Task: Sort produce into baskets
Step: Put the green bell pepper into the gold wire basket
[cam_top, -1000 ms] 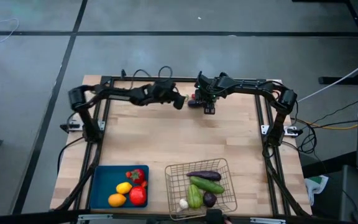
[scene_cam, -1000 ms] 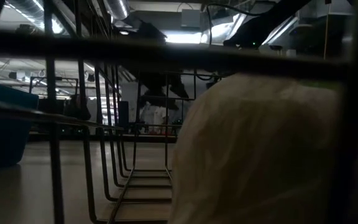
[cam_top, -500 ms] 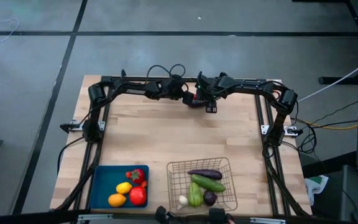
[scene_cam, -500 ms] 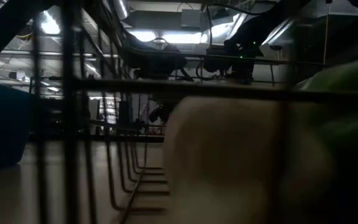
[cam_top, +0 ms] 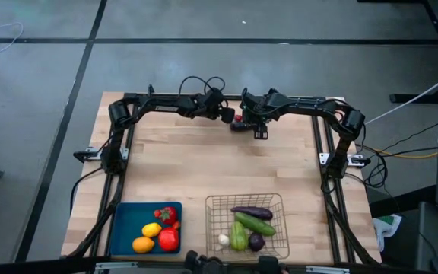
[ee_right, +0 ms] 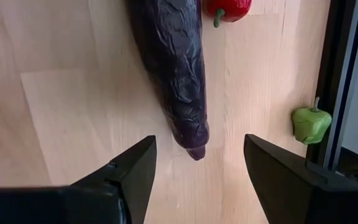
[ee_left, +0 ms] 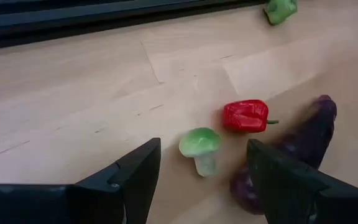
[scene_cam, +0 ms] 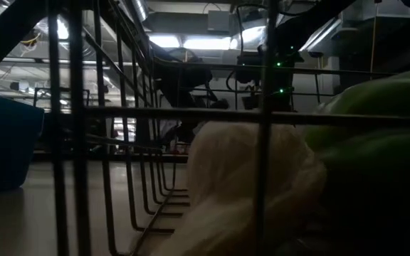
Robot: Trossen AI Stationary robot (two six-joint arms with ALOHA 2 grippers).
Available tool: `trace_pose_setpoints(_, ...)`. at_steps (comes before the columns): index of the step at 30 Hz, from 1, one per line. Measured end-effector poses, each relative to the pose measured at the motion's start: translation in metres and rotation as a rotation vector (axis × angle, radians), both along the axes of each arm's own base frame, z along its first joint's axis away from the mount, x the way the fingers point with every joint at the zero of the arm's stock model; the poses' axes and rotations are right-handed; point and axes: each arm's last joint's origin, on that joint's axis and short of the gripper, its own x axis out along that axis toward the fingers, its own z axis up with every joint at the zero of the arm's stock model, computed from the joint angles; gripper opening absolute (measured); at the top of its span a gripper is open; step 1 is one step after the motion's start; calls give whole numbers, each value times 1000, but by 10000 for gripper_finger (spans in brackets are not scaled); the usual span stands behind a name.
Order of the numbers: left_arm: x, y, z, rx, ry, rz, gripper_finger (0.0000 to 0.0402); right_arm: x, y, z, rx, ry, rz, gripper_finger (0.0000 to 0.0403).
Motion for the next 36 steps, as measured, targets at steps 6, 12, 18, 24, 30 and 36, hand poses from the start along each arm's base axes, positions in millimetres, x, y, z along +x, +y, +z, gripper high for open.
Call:
trace_pose_setpoints(6,-1,5,-2,1,-5,11,233,2,4,0,1,5,13,241)
trace_pose_setpoints(12,-4,10,-13,-25,15,-4,233,6,12,0,-12,12,35,241)
trace_pose_setpoints(18,-2,11,-17,-24,5,-36,233,12,22,5,-18,22,66,241)
trace_pose_setpoints(24,-1,10,-17,-11,11,-55,233,23,33,27,-33,12,106,241)
trace_pose_setpoints(30,-1,9,-17,4,23,-81,233,33,47,57,-37,4,152,241)
trace_pose_setpoints(36,0,4,-19,3,60,-113,233,42,61,85,-52,-35,195,241)
